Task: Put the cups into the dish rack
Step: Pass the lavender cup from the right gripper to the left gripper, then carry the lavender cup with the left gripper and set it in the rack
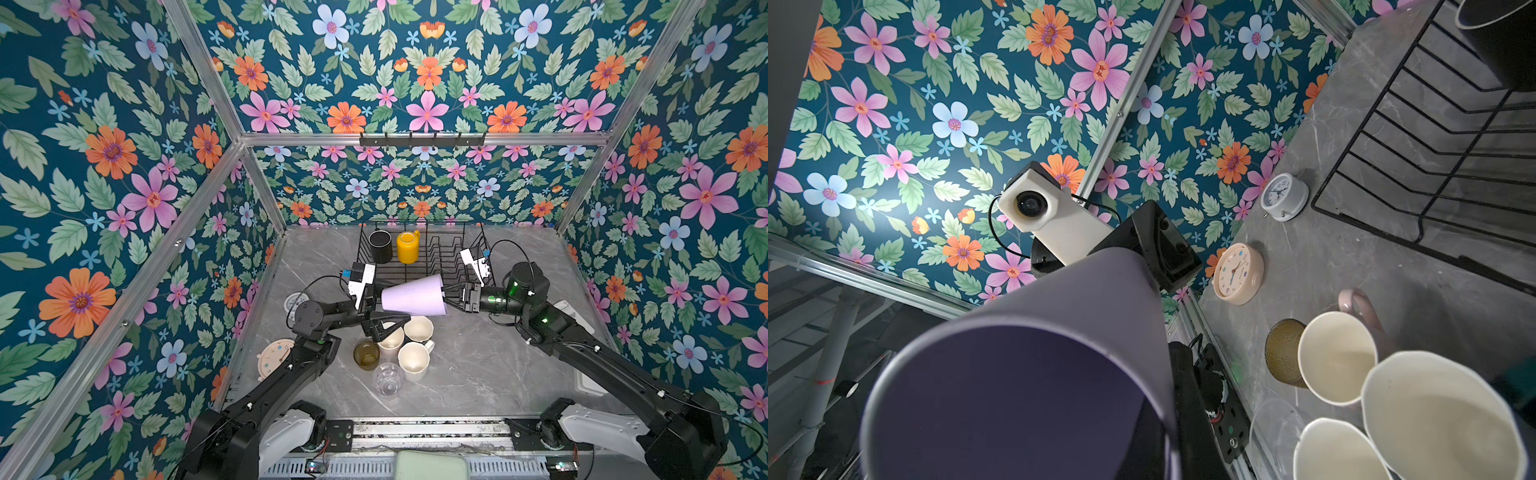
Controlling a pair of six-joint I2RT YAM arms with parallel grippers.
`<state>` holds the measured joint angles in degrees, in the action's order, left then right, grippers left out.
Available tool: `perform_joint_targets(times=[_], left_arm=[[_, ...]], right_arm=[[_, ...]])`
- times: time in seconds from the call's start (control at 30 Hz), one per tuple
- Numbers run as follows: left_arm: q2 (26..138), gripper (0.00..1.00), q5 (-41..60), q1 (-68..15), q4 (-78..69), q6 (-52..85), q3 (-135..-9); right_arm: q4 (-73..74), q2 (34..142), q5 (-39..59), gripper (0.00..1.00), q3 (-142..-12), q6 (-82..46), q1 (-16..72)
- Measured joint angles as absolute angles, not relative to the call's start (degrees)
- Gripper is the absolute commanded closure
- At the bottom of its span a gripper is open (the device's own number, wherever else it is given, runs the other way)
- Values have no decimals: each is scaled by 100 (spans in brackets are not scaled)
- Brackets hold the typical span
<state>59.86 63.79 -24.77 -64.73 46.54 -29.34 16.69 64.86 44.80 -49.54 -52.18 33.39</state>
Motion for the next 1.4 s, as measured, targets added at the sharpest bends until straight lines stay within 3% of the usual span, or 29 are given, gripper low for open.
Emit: perform_joint_targets(times=[0.37, 0.6, 0.87, 1.0, 1.23, 1.4], left_arm=[[6106, 4, 6471, -2486, -6726, 4847, -2954], [6171, 12, 6477, -2486, -6781, 4941, -3020], [6235, 33, 6449, -2484, -6814, 5074, -3059], [6235, 61, 6447, -2482, -6812, 5085, -3068], [6080, 89, 6215, -2491, -6213, 4718, -3295], [5900, 100, 5800, -2508, -4727, 3811, -3844]], right_arm=[[1870, 6713, 4493, 100, -5030, -5256, 3430], [1942, 6755, 4501, 100, -5033, -5273, 3483], [1951, 6761, 4539, 100, -5030, -5221, 3514], [1914, 6709, 4480, 100, -5015, -5207, 3518], [1361, 6263, 4025, 49, -4954, -5052, 3505], [537, 5551, 3242, 26, -4919, -4659, 3511]])
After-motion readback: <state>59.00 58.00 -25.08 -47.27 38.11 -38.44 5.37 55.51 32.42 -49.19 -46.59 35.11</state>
